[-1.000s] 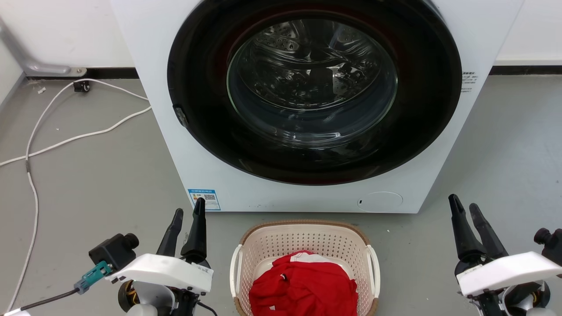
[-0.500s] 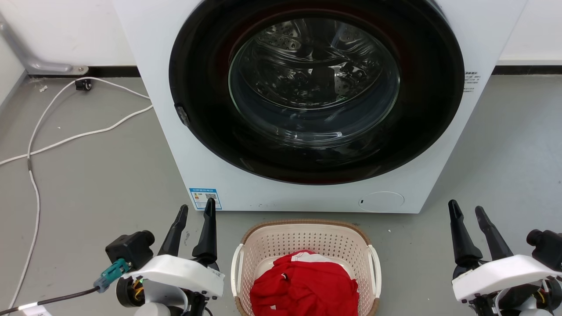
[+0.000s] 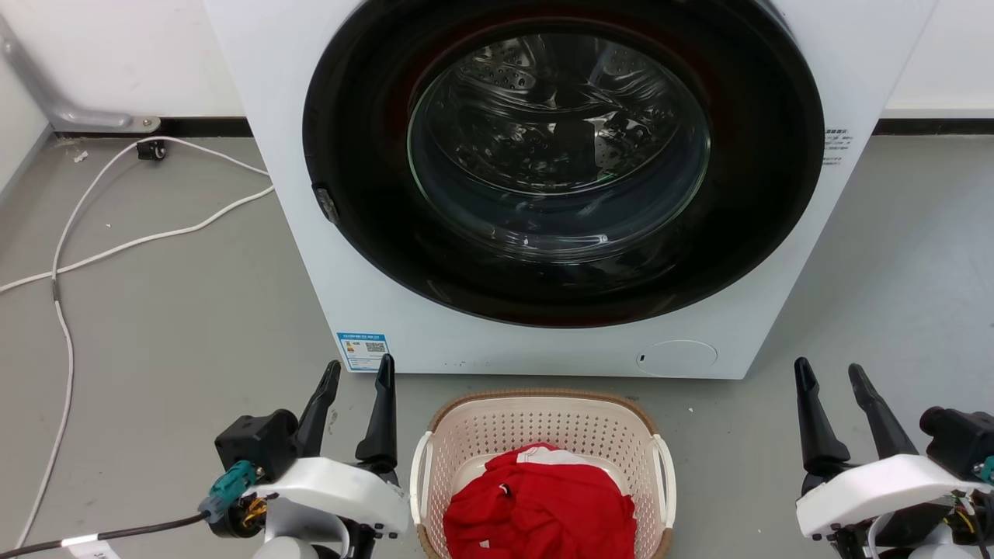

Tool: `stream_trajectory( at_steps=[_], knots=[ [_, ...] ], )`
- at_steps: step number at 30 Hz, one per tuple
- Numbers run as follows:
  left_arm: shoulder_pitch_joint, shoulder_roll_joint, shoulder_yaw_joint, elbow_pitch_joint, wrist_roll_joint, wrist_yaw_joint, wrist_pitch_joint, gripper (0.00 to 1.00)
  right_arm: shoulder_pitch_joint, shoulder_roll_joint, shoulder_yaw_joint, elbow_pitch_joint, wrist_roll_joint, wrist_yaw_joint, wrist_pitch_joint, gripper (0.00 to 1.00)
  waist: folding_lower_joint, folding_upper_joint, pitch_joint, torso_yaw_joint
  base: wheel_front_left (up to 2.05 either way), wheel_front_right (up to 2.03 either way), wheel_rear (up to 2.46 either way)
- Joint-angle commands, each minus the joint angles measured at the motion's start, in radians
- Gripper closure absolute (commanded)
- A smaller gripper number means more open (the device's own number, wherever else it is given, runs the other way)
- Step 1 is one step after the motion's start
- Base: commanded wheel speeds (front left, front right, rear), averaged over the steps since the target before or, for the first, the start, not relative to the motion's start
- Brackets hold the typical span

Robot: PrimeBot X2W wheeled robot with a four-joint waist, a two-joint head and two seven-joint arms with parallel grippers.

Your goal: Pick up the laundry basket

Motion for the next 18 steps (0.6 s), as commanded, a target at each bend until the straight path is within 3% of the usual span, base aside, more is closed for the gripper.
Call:
stream_trajectory(
  at_steps=[1, 18],
  knots=[
    [-0.017, 0.001, -0.005, -0.005, 0.031, 0.003, -0.010, 0.00, -0.017, -0.008, 0.001, -0.001, -0.032, 0.002, -0.013, 0.00, 0.0000, 0.0000, 0.000, 0.000, 0.00, 0.00, 0.00],
    [-0.014, -0.001, -0.031, 0.001, 0.187, 0.020, -0.046, 0.00, -0.019, -0.012, 0.014, 0.001, -0.171, 0.002, -0.064, 0.00, 0.0000, 0.0000, 0.000, 0.002, 0.00, 0.00, 0.00]
  ],
)
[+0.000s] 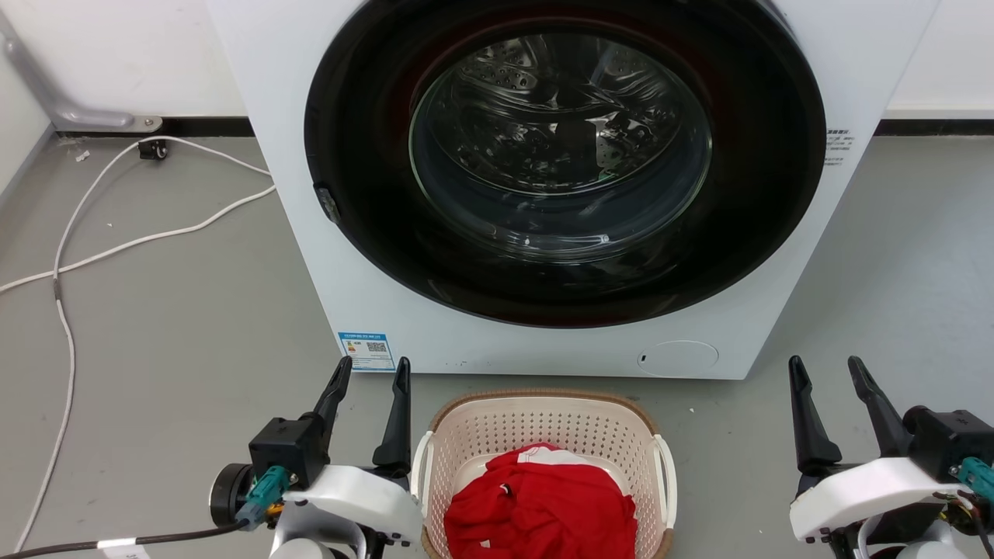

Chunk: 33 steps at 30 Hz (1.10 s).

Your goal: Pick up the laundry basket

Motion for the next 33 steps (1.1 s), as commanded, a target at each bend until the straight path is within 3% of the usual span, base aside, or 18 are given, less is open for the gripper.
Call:
stream_trajectory(
  at_steps=[1, 26, 33],
  knots=[
    [-0.015, 0.000, -0.004, -0.004, 0.028, 0.007, -0.008, 0.00, -0.015, -0.007, 0.003, -0.010, -0.026, 0.002, -0.009, 0.00, 0.0000, 0.0000, 0.001, 0.000, 0.00, 0.00, 0.00],
    [-0.011, -0.002, -0.031, 0.004, 0.188, 0.027, -0.053, 0.00, 0.016, 0.013, -0.005, -0.034, -0.164, 0.001, -0.028, 0.00, 0.0000, 0.0000, -0.001, 0.005, 0.00, 0.00, 0.00],
    [-0.008, -0.002, -0.027, 0.005, 0.174, 0.033, -0.053, 0.00, 0.016, 0.018, -0.010, -0.035, -0.147, 0.001, -0.022, 0.00, 0.0000, 0.0000, 0.002, 0.003, 0.00, 0.00, 0.00]
  ],
)
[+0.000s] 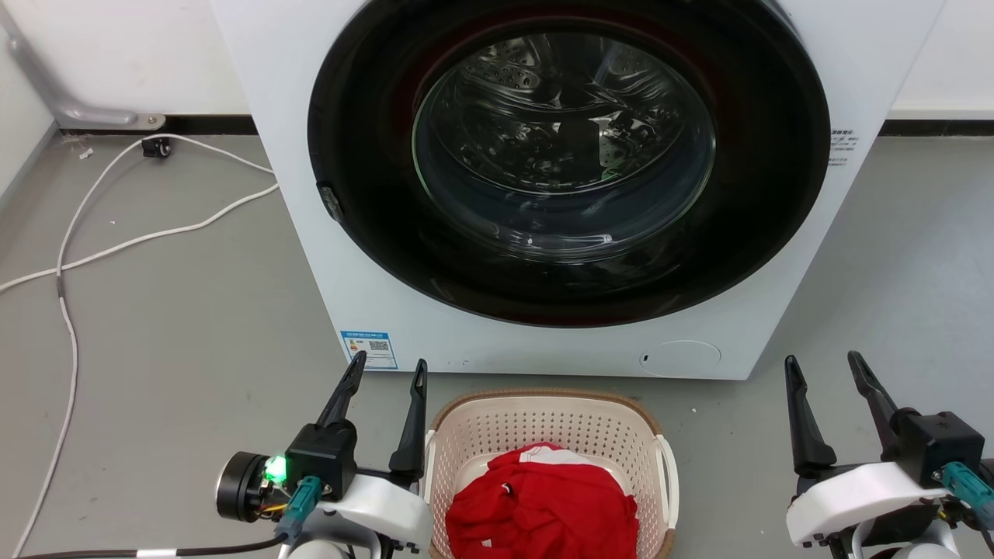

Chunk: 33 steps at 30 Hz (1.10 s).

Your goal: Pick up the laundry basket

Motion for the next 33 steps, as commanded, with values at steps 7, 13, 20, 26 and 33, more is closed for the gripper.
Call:
stream_trajectory(
  at_steps=[7, 13, 20, 26, 33],
  knots=[
    [-0.007, 0.000, 0.005, -0.002, -0.014, 0.006, -0.007, 0.00, 0.006, 0.007, -0.003, -0.008, 0.007, 0.000, 0.004, 0.00, 0.0000, 0.0000, 0.007, -0.001, 0.00, 0.00, 0.00],
    [-0.013, 0.000, 0.005, -0.004, -0.016, 0.011, -0.007, 0.00, 0.004, 0.008, -0.005, -0.017, 0.007, 0.000, 0.006, 0.00, 0.0000, 0.0000, 0.018, -0.003, 0.00, 0.00, 0.00],
    [-0.045, 0.000, 0.003, 0.014, -0.018, 0.009, -0.007, 0.00, -0.025, 0.010, -0.032, -0.008, 0.020, 0.000, 0.022, 0.00, 0.0000, 0.0000, 0.075, -0.005, 0.00, 0.00, 0.00],
    [-0.114, 0.000, 0.014, 0.072, -0.024, 0.001, -0.006, 0.00, -0.088, 0.009, -0.040, 0.032, 0.031, 0.000, 0.028, 0.00, 0.0000, 0.0000, 0.194, -0.017, 0.00, 0.00, 0.00],
    [-0.240, 0.007, 0.047, 0.214, -0.037, -0.026, -0.005, 0.00, -0.201, -0.003, -0.013, 0.126, 0.062, 0.000, 0.021, 0.00, 0.0000, 0.0000, 0.389, -0.038, 0.00, 0.00, 0.00]
  ],
)
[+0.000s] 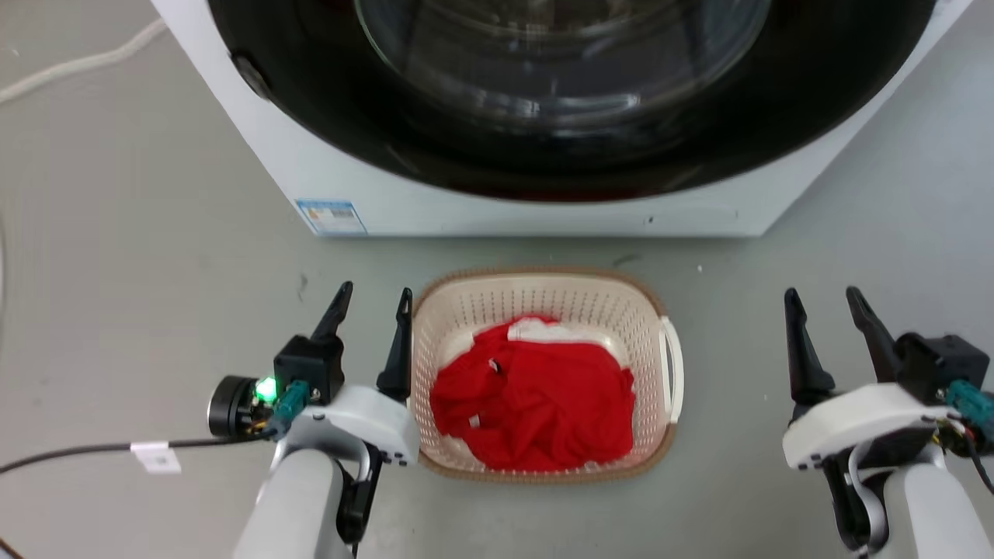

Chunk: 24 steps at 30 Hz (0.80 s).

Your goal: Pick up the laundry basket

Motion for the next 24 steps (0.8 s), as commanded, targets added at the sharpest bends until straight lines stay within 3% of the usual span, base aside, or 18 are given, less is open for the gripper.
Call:
stream_trajectory(
  at_steps=[1, 15, 24],
  knots=[
    [-0.041, 0.007, 0.009, 0.035, -0.009, -0.009, -0.002, 0.00, -0.043, -0.007, 0.010, 0.024, 0.013, 0.000, -0.013, 0.00, -0.0001, 0.0000, 0.111, -0.017, 0.00, 0.00, 0.00],
    [-0.362, 0.060, -0.011, 0.431, -0.054, -0.084, 0.038, 0.00, -0.343, -0.037, 0.144, 0.346, 0.113, 0.000, -0.032, 0.00, -0.0001, 0.0000, 0.382, -0.056, 0.00, 0.00, 0.00],
    [-0.523, 0.108, -0.052, 0.612, -0.118, -0.094, 0.130, 0.00, -0.505, -0.029, 0.265, 0.560, 0.188, 0.000, -0.005, 0.00, -0.0001, 0.0000, 0.475, -0.083, 0.00, 0.00, 0.00]
  ],
)
